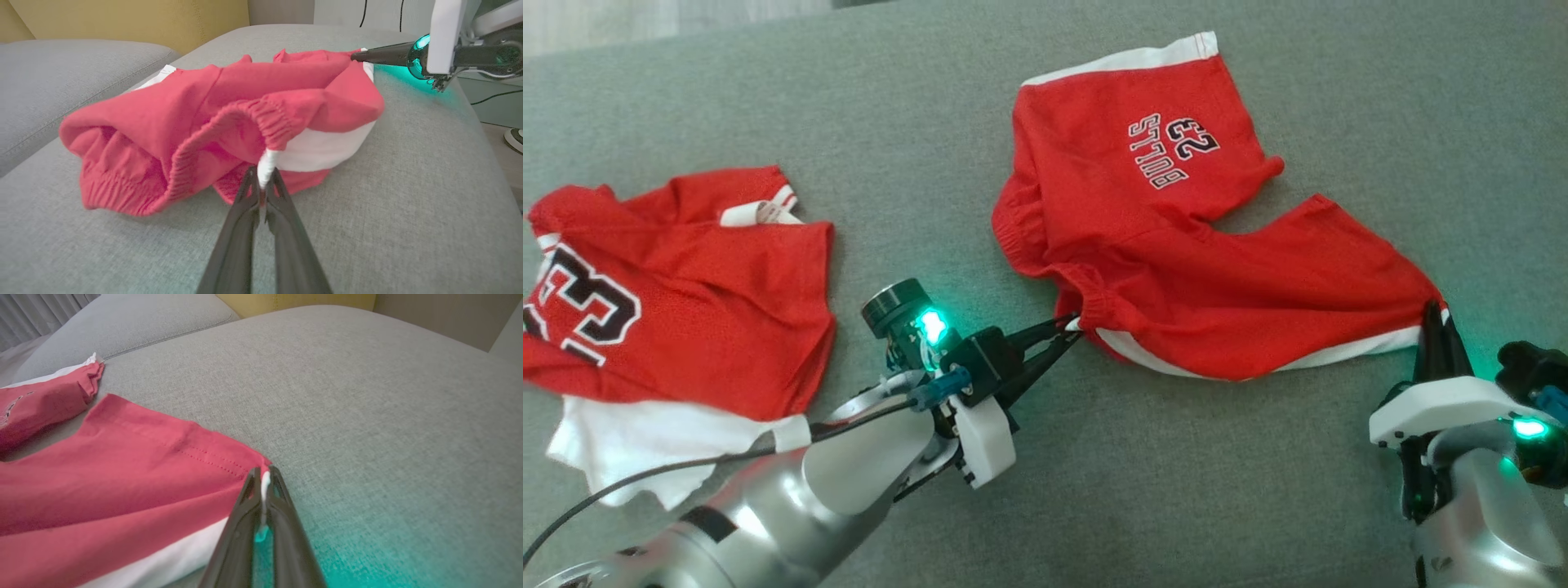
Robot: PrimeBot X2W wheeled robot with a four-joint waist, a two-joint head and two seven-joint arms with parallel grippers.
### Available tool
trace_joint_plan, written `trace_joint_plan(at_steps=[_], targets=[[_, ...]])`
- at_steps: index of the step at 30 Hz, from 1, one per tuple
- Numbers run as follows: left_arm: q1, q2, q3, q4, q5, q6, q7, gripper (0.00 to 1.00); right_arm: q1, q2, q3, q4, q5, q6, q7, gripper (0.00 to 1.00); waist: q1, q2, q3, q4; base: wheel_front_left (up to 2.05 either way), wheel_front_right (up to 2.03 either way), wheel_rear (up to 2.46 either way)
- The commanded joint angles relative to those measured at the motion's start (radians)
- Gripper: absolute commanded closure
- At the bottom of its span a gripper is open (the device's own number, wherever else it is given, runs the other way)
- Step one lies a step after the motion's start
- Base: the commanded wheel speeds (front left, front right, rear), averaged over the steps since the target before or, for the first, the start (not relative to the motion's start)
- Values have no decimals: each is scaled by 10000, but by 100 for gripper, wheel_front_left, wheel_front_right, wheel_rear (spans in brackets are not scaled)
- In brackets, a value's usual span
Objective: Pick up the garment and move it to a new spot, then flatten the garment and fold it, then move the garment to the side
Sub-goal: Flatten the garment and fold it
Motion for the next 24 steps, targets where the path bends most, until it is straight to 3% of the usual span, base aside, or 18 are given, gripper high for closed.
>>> trace_joint_plan(at_steps=[1, 15, 24], targets=[[-325, 270, 201, -261, -98, 18, -134, 100, -54, -60, 211, -175, -16, 67, 19, 100, 0, 0, -127, 89, 0, 0, 0], [125, 1049, 177, -1526, -496, 68, 136, 100, 93, -60, 324, -1028, 316, 67, 166, 100, 0, 0, -1193, 761, 0, 0, 0], [-466, 2102, 1178, -3097, -1358, 333, 727, 100, -446, -60, 966, -2945, 482, 67, 1246, 100, 0, 0, -1965, 882, 0, 0, 0]])
